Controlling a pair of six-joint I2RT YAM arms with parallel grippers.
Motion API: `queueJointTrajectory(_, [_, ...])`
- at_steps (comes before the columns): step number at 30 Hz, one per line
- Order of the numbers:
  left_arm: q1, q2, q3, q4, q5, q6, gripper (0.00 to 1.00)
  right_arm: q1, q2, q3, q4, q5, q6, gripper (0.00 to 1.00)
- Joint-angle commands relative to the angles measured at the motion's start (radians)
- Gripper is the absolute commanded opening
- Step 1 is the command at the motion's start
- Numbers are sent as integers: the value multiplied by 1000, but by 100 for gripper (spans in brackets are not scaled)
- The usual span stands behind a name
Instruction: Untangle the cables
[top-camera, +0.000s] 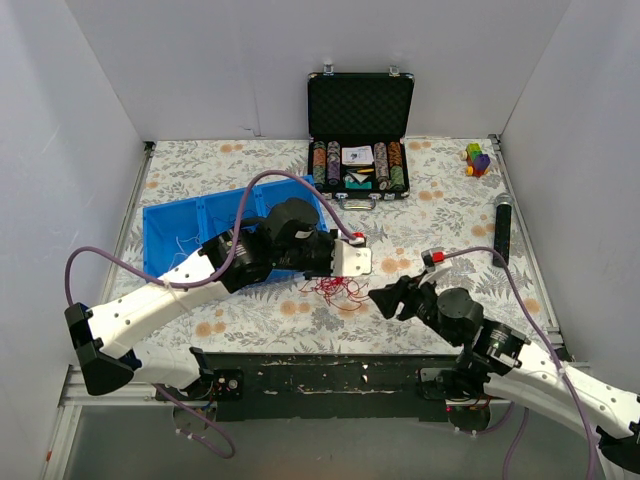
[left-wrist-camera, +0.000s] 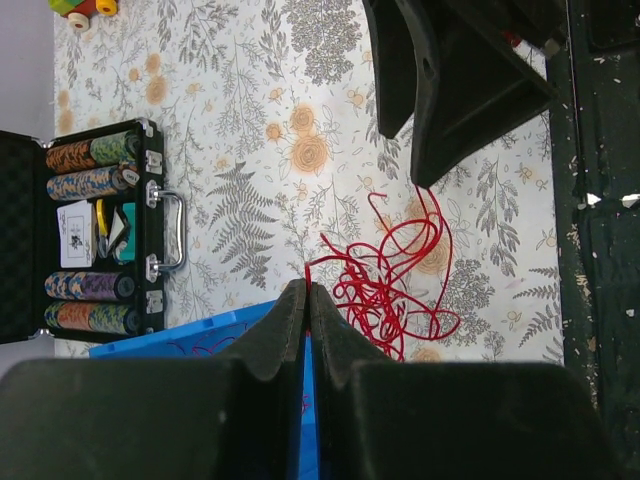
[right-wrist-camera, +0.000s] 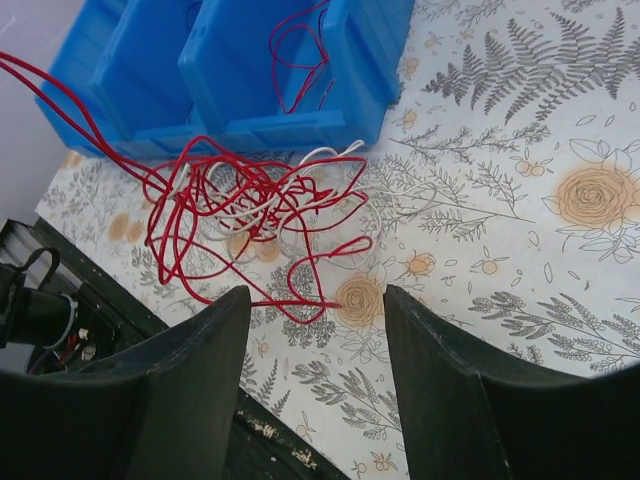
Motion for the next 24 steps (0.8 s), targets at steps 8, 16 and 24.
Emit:
queueJointTrajectory(8, [-1, 0, 42, 42, 8, -13, 0, -4, 187, 39, 374, -72, -107, 64])
queueJointTrajectory(16, [-22, 30, 103, -1, 42, 5, 0, -1, 377, 65, 534, -109, -138, 59])
queueJointTrajectory(24, [-29, 36, 166, -10, 37, 9, 0, -2, 457, 42, 637, -150, -118, 31])
